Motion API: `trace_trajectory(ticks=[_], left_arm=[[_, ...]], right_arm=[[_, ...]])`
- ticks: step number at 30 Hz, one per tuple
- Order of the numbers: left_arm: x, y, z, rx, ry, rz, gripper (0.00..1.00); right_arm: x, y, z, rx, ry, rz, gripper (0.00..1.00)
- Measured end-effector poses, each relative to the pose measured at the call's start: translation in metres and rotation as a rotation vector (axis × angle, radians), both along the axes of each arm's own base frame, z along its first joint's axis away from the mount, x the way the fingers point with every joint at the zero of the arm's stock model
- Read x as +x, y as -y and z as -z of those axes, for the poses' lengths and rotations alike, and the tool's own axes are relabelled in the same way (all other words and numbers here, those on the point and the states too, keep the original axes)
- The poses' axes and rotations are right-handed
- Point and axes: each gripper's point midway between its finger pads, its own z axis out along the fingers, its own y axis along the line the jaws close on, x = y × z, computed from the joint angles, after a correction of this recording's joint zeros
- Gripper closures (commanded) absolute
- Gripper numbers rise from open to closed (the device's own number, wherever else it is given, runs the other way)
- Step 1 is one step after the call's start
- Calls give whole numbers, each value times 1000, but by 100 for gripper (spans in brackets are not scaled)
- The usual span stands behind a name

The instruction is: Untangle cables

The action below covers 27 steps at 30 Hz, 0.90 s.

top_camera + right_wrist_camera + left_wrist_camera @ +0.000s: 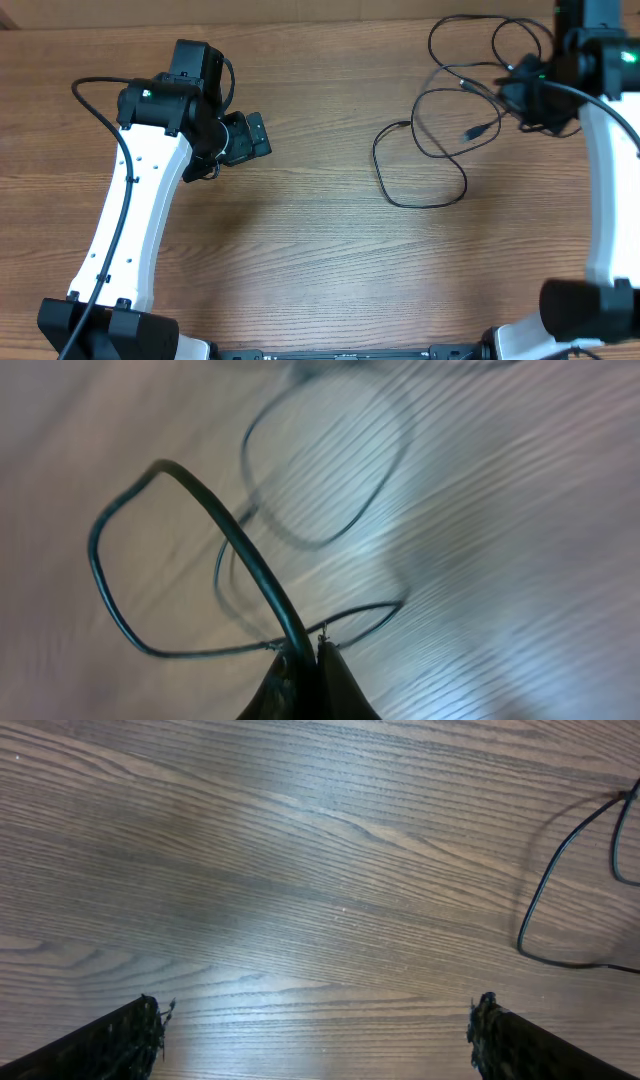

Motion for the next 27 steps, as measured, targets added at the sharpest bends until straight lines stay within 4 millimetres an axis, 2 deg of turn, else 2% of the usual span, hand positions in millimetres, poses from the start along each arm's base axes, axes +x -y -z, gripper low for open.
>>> trace_trajectory(ticks=[7, 11, 15, 19, 27], left_arm=[[0, 0, 0, 0, 2, 0, 0], [0, 0, 0, -1, 1, 0, 0], [0, 0, 0, -1, 1, 0, 0], [0, 0, 0, -1, 1, 0, 0], [1, 0, 0, -1, 3, 0, 1]], right_arm=[[14, -51, 59, 80, -121, -207, 96], [17, -81, 89, 92, -146, -293, 87], [17, -103, 109, 94, -142, -355, 83], [14, -113, 125, 101, -152, -378, 80], [5, -120, 155, 108, -218, -397, 49]])
